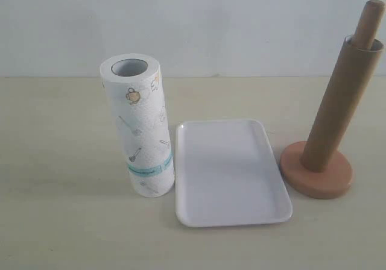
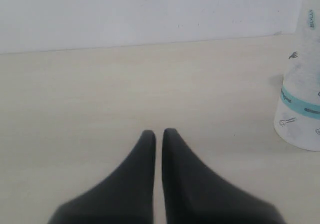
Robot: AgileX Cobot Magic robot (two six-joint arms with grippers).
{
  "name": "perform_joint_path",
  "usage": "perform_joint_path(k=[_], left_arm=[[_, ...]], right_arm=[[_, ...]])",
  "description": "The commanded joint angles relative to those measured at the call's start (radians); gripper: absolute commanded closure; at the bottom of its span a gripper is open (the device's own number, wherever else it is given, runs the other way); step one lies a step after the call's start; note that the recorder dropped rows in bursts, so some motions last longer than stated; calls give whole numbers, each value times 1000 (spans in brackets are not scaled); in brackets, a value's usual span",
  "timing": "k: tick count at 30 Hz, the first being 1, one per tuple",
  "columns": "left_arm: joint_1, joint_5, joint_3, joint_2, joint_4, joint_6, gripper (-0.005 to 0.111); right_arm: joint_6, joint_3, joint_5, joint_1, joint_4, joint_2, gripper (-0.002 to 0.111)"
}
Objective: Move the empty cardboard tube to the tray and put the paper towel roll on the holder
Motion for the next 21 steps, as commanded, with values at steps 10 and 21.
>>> perform_joint_path(k=[10, 21], left_arm=[[4, -6, 3, -3, -3, 2, 103], [4, -6, 3, -3, -3, 2, 103]], right_arm=[[-2, -1, -4, -4, -4, -5, 107], [-165, -1, -396, -4, -234, -5, 107]])
